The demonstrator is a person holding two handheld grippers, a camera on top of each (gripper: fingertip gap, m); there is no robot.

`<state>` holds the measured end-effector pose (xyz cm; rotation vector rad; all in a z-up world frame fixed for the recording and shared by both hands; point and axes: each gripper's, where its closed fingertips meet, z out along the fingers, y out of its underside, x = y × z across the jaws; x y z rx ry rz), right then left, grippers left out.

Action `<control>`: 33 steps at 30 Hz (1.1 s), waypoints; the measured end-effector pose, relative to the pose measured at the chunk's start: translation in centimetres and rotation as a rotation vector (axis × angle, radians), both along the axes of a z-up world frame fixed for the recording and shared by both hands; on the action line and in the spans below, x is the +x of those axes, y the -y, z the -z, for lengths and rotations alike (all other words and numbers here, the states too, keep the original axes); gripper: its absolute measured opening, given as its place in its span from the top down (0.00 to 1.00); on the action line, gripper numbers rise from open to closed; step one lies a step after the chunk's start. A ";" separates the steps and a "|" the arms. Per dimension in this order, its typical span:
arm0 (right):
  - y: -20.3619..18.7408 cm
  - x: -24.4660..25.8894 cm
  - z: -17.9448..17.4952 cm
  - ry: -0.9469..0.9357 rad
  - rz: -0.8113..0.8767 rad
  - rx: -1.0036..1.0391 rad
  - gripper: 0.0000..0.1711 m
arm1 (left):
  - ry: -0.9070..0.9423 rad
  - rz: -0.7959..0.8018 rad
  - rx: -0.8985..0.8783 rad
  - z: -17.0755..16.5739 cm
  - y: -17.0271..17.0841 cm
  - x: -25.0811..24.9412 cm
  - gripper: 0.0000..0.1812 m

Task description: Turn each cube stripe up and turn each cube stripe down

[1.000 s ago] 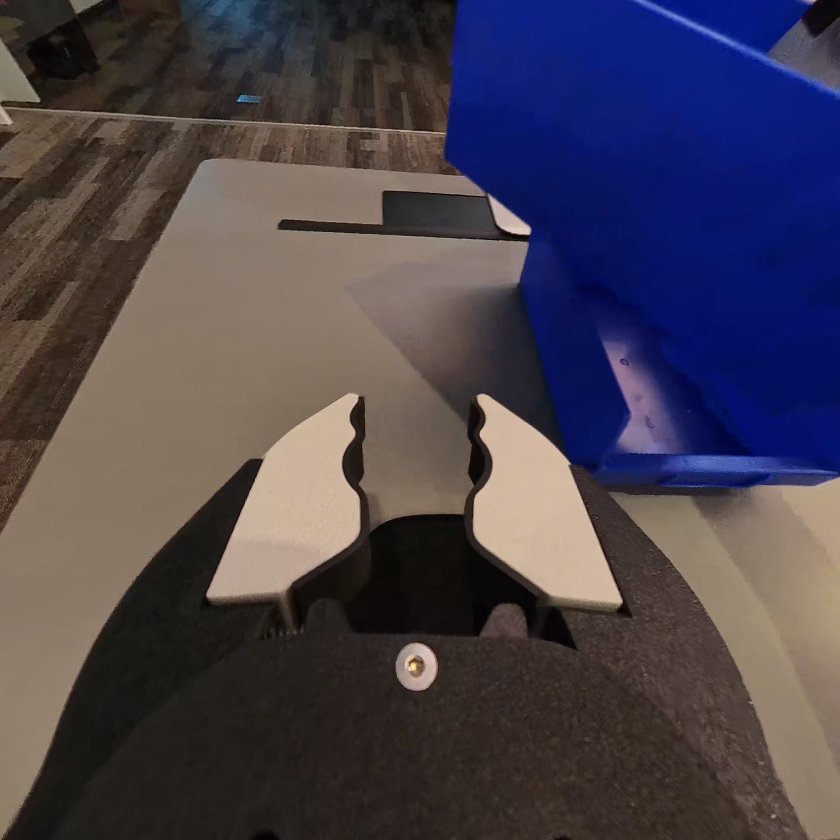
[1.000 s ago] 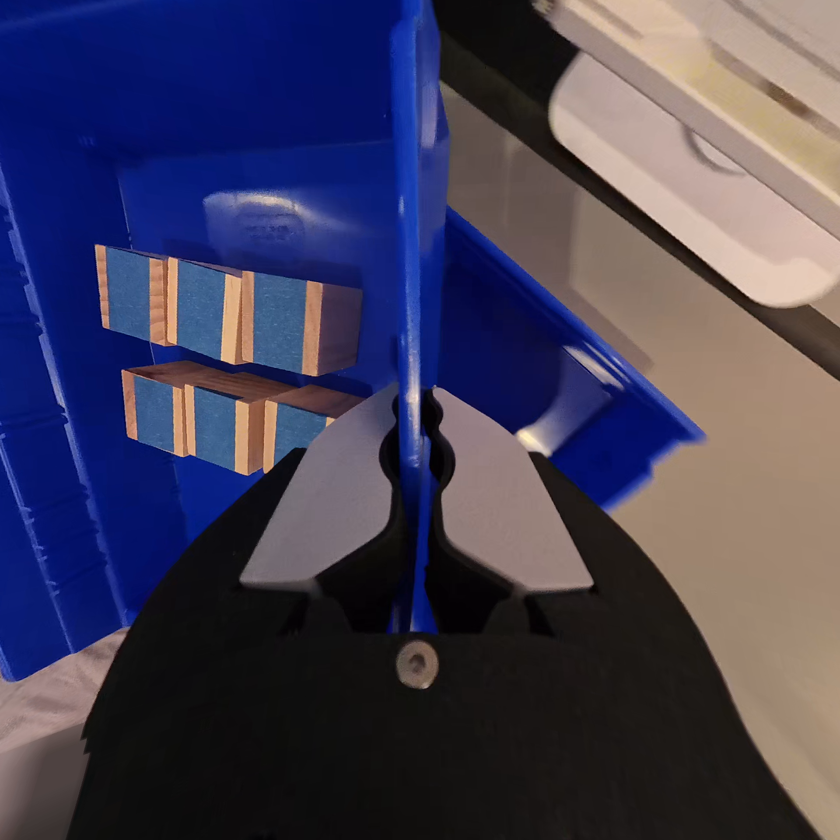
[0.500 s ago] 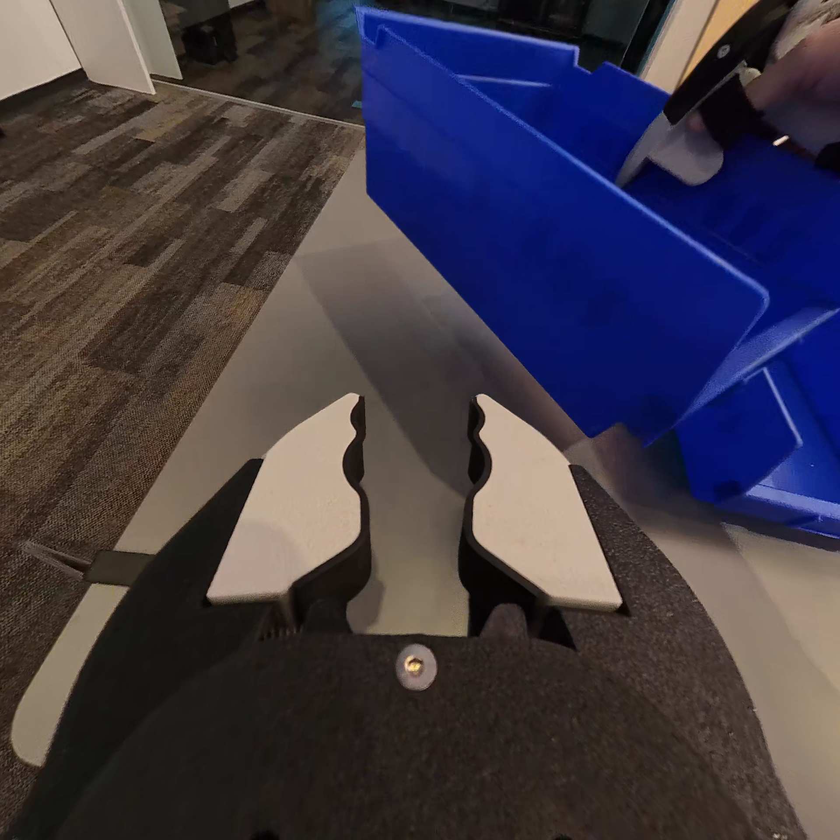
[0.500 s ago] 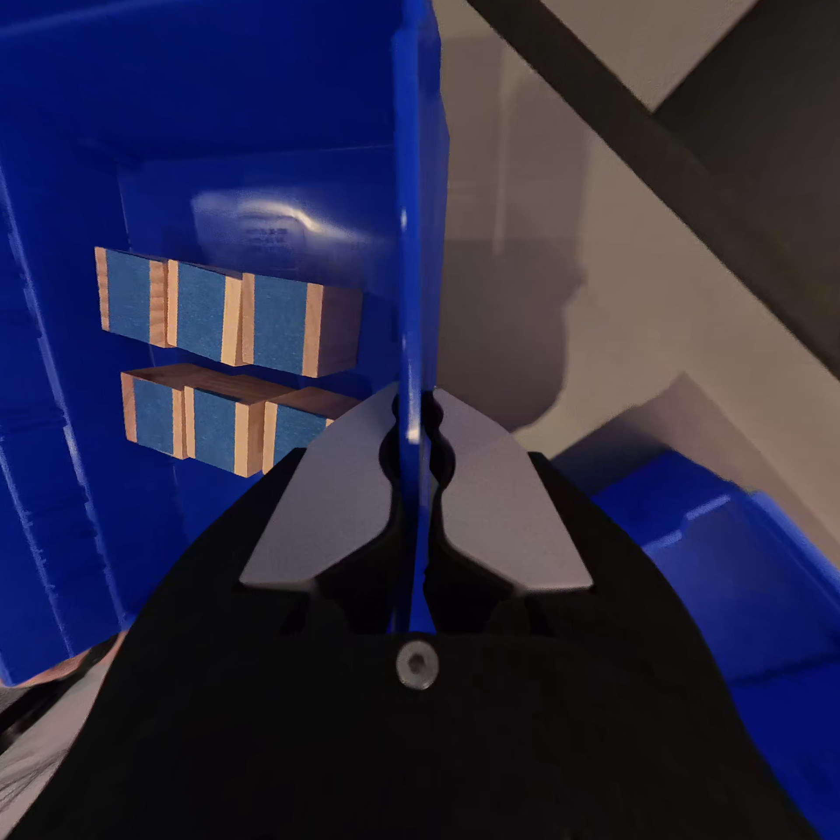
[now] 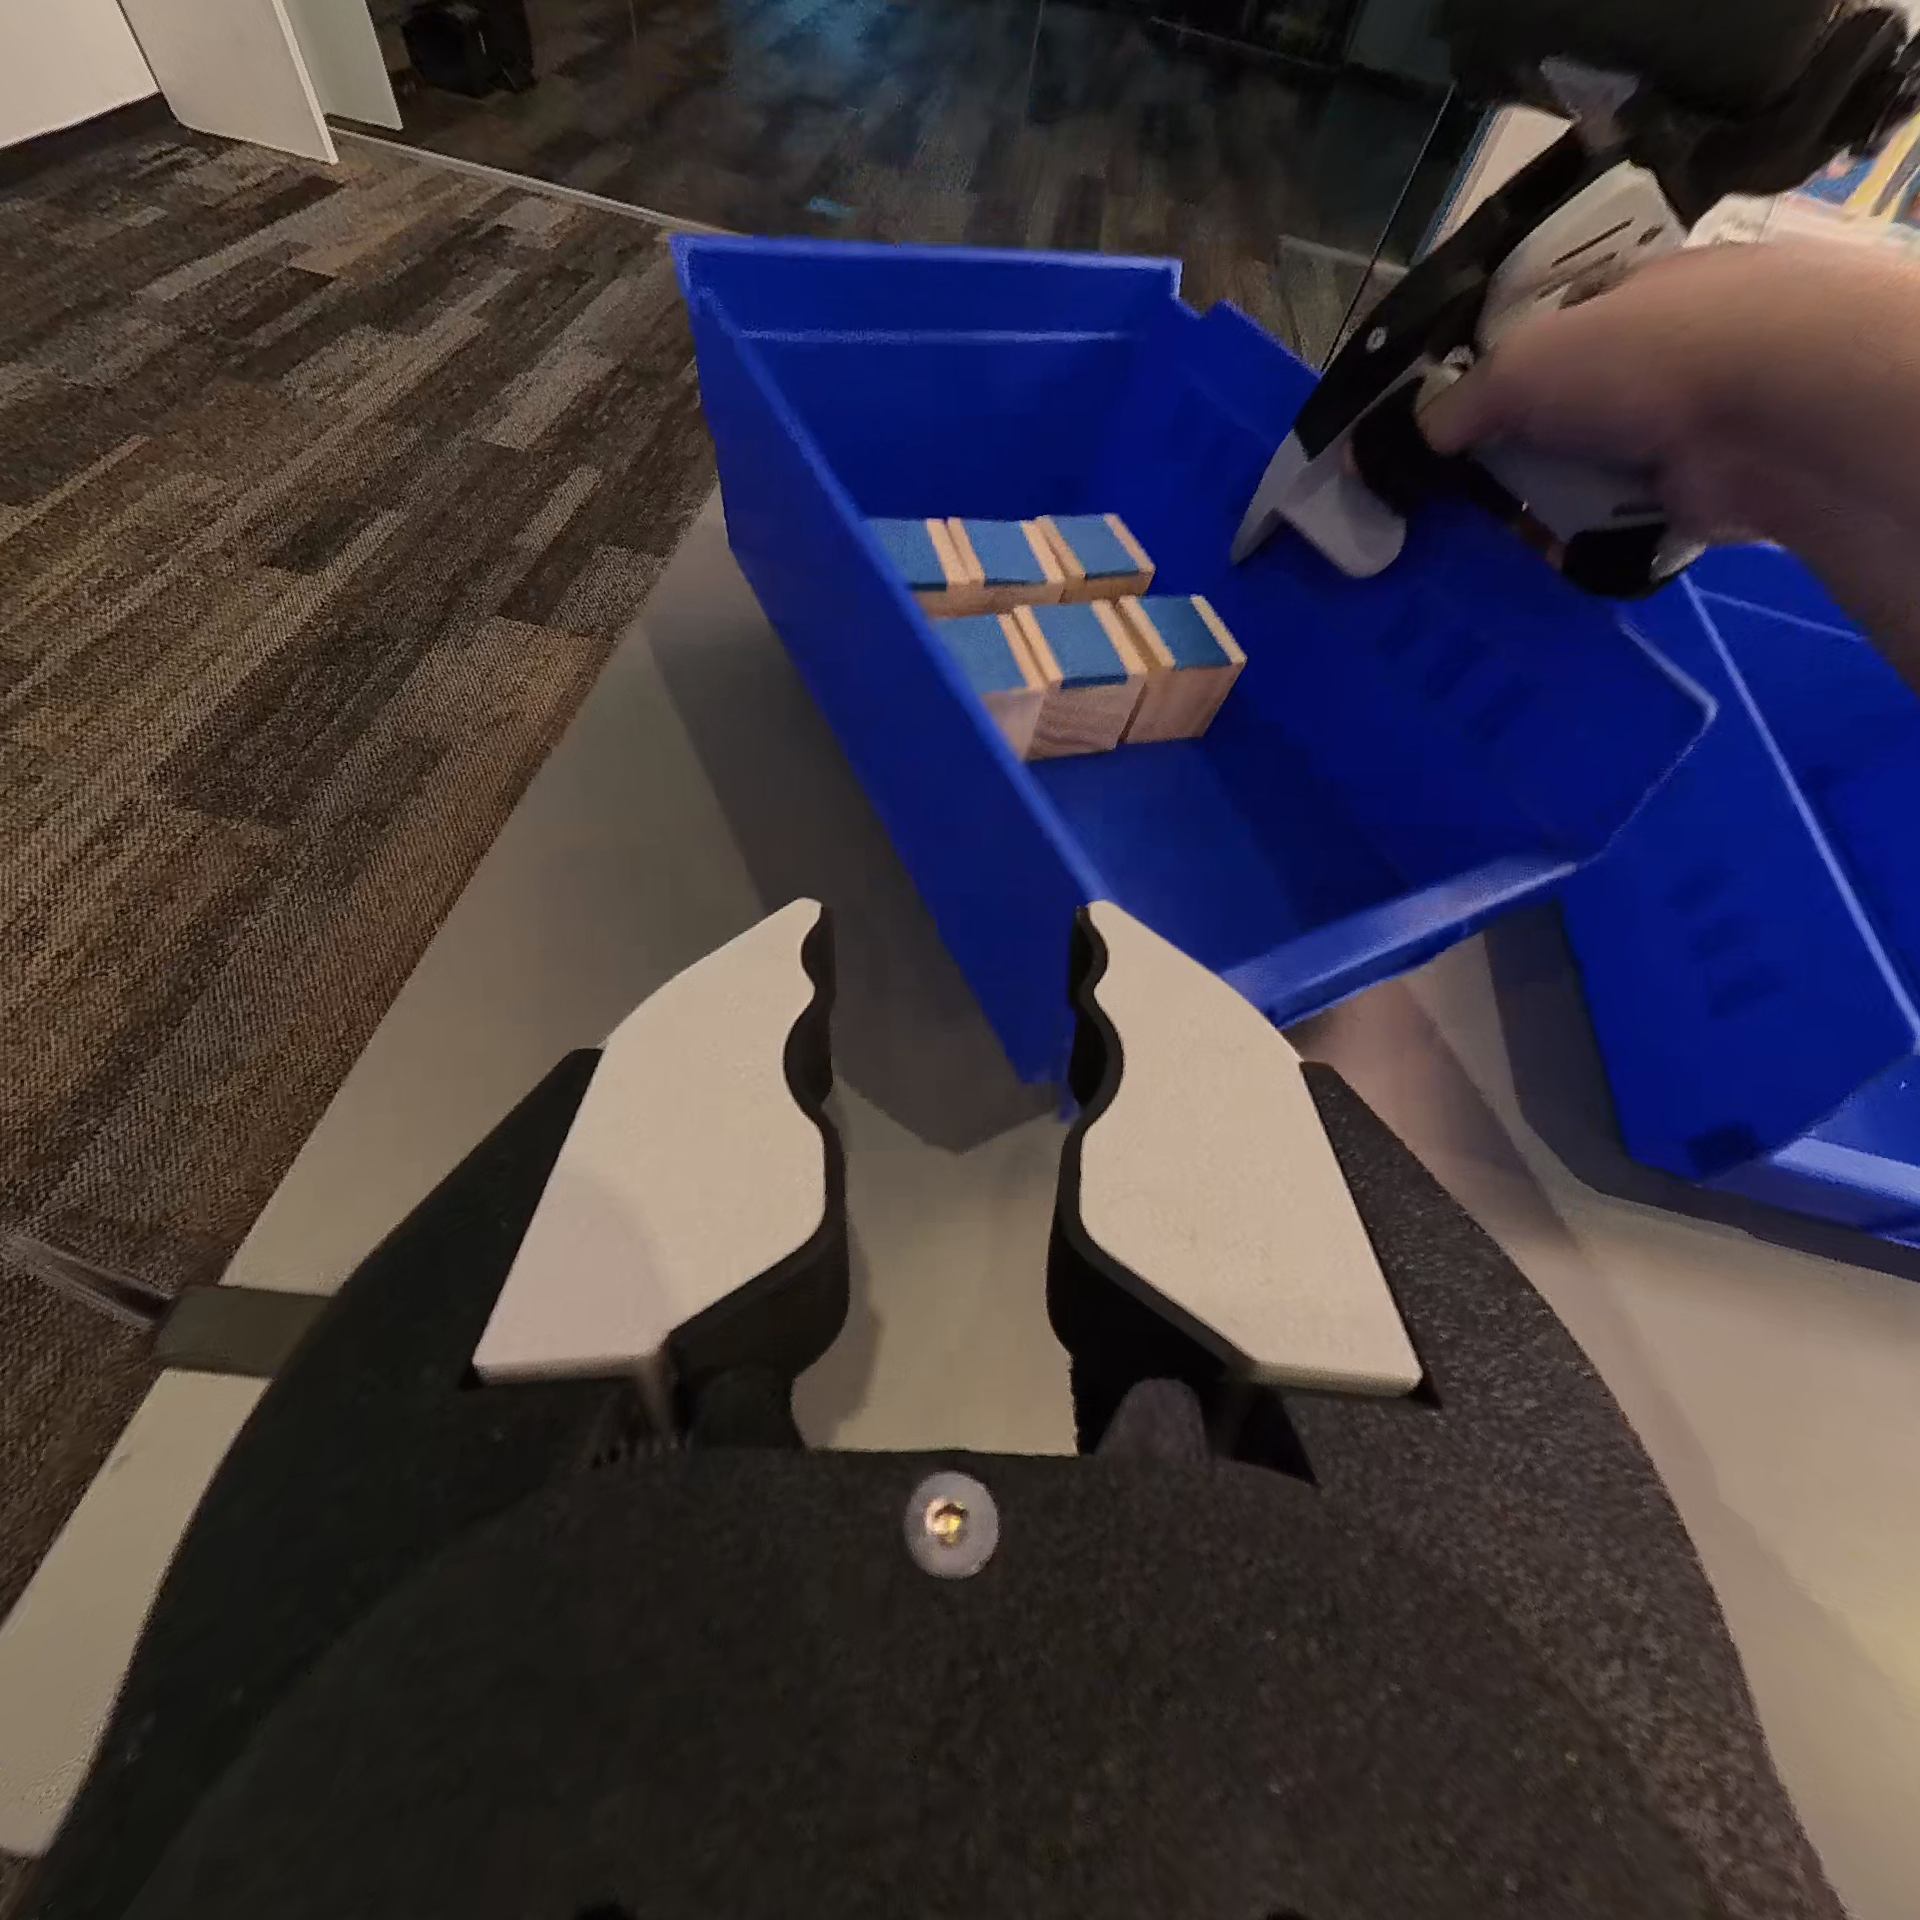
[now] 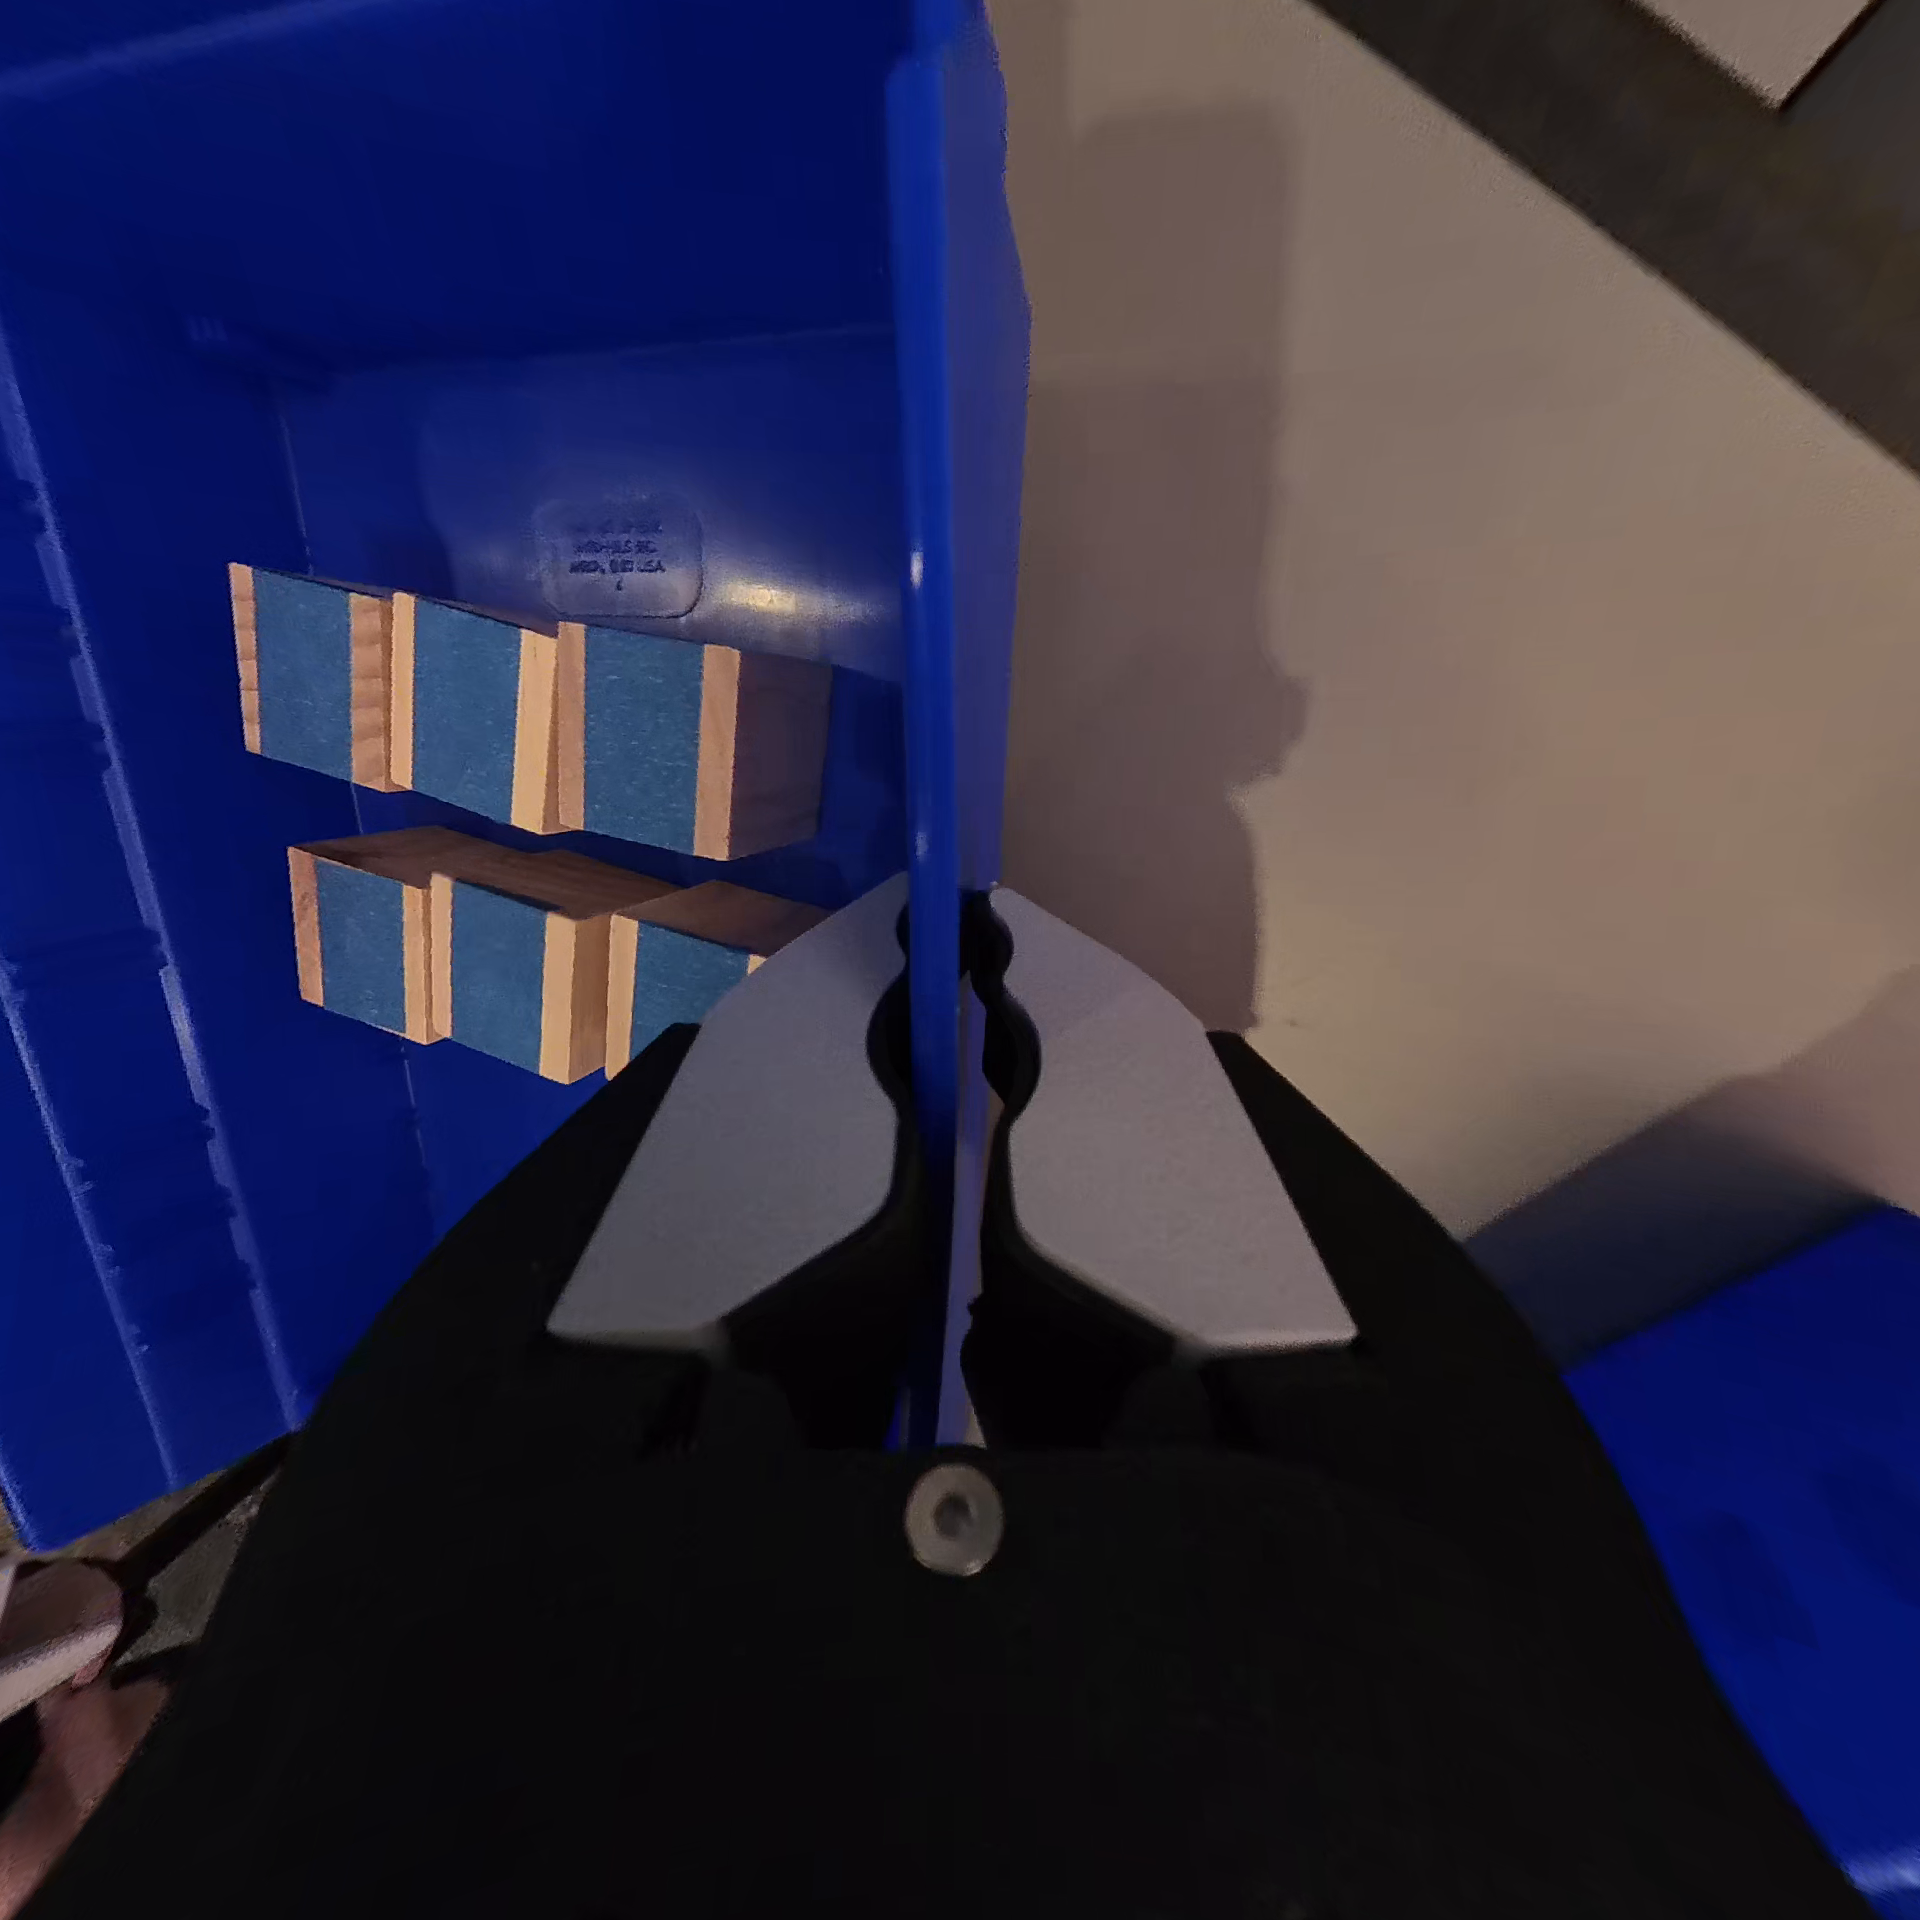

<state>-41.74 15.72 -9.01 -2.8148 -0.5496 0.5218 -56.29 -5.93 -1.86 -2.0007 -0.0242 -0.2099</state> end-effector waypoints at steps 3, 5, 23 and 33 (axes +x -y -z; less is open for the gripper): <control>0.5 0.3 1.8 0.019 0.020 -0.009 0.96 | -0.015 0.000 -0.061 1.3 -1.1 0.7 0.76; 0.6 0.4 2.3 0.008 0.028 0.002 0.95 | -0.033 -0.007 -0.088 2.1 -2.2 1.3 0.76; 4.1 7.2 -13.3 -0.127 -0.325 0.776 0.76 | -0.277 0.077 -0.288 7.7 -7.9 -3.0 0.93; 7.7 28.2 -8.7 0.219 -0.094 0.647 0.68 | -0.315 0.271 -0.250 7.7 -10.2 -3.8 0.94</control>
